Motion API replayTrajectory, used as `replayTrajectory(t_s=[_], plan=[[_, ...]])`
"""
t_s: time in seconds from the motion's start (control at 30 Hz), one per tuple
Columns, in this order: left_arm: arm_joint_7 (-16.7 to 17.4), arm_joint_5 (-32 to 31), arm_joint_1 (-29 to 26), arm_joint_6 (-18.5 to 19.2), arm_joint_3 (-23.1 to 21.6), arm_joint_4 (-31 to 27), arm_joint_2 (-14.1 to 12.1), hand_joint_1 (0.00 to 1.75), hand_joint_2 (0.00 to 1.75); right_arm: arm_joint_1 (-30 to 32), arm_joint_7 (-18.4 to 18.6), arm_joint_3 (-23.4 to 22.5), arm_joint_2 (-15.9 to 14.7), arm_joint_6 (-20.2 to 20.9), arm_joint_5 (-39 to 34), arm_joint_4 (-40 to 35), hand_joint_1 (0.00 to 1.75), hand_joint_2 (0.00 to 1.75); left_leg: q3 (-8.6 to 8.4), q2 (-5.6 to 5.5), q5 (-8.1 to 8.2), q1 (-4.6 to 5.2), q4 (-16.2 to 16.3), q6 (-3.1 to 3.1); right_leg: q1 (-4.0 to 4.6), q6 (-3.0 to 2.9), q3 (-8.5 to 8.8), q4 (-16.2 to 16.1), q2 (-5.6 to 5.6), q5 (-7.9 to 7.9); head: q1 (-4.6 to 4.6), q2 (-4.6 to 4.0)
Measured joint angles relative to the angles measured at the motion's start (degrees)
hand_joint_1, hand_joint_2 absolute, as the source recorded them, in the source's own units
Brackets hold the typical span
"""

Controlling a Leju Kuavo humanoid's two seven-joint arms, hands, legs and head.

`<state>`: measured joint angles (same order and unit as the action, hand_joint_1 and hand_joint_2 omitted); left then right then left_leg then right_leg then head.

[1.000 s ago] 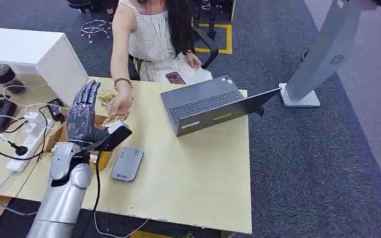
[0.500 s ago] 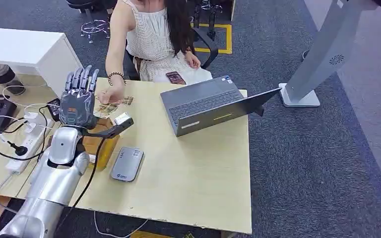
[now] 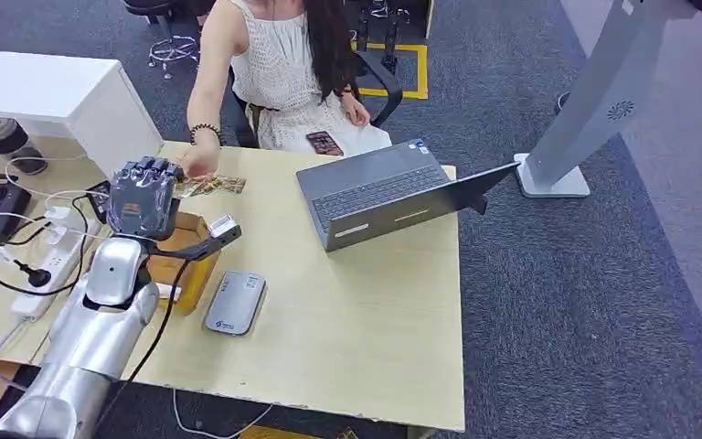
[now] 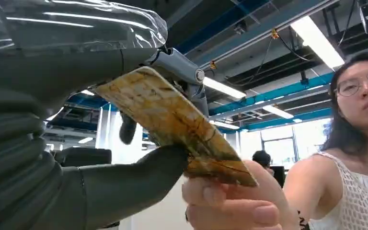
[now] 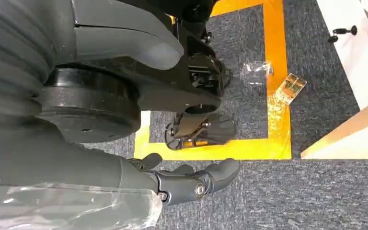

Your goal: Pass the card to the sensor for recognition and then transmit it.

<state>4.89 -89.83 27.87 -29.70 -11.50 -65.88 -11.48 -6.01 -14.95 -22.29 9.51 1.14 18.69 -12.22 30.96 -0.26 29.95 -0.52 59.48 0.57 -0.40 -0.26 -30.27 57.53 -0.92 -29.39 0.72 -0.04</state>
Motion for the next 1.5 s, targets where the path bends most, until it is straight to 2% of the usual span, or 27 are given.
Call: replayTrajectory(t_s=[0.33, 0.6, 0.77, 0.9, 1.0, 1.17, 1.5], plan=[[-3.9, 0.3, -0.1, -0.3, 0.8, 0.0, 0.2, 1.75, 1.75, 0.0, -0.3, 0.0, 0.0, 0.0, 0.0, 0.0, 0.00, 1.75, 0.00, 0.00, 0.00, -0.01, 0.0, 0.00, 0.01, 0.00, 0.00, 0.0, 0.00, 0.00, 0.02, 0.00], [-5.9, 2.4, -3.1, -1.2, 1.3, -2.2, 2.1, 1.75, 1.75, 0.1, -1.0, 0.0, 0.0, 0.0, -0.2, 0.0, 0.00, 1.75, 0.00, 0.00, 0.00, 0.01, 0.0, 0.01, -0.01, 0.00, 0.00, 0.0, -0.01, 0.00, 0.02, 0.00], [-4.4, 2.6, -8.5, 8.4, 1.1, -7.0, 4.6, 1.75, 1.75, 0.5, -1.7, -0.2, 0.0, -0.1, -1.3, 0.0, 0.00, 1.75, 0.01, 0.02, 0.02, 0.02, 0.0, 0.02, -0.02, 0.00, -0.04, 0.0, -0.03, -0.01, 0.04, 0.00], [-1.0, 1.7, -10.9, 17.0, 0.1, -8.0, 5.6, 1.75, 1.75, 0.9, -2.1, -0.8, 0.0, -0.2, -1.3, 0.0, 0.00, 1.75, 0.01, 0.02, 0.02, 0.02, 0.0, 0.02, -0.02, 0.00, -0.04, 0.0, -0.02, 0.00, 0.02, 0.00], [1.3, 1.4, -11.7, 21.0, -1.2, -7.8, 5.9, 1.75, 1.75, 1.0, -2.1, -1.1, 0.0, -0.3, -1.3, 0.0, 0.00, 1.75, 0.00, 0.01, 0.01, 0.01, 0.0, 0.02, -0.01, 0.00, -0.04, 0.0, -0.01, 0.00, 0.02, 0.00], [3.3, 1.3, -11.7, 25.2, -2.6, -6.4, 6.4, 1.75, 1.75, 1.0, -2.1, -1.5, 0.0, -0.3, -1.2, 0.0, 0.00, 1.75, 0.00, 0.02, 0.01, 0.00, 0.0, 0.01, 0.00, 0.00, -0.04, 0.0, -0.02, 0.00, 0.02, 0.00], [3.6, 2.7, -11.2, 28.3, -4.5, -4.0, 7.2, 1.75, 1.75, 1.0, -2.0, -2.5, 0.0, -0.3, -1.0, 0.0, 0.00, 1.75, 0.01, 0.02, 0.01, 0.02, 0.0, 0.02, -0.01, 0.00, -0.04, 0.0, -0.02, 0.00, 0.00, 0.00]])
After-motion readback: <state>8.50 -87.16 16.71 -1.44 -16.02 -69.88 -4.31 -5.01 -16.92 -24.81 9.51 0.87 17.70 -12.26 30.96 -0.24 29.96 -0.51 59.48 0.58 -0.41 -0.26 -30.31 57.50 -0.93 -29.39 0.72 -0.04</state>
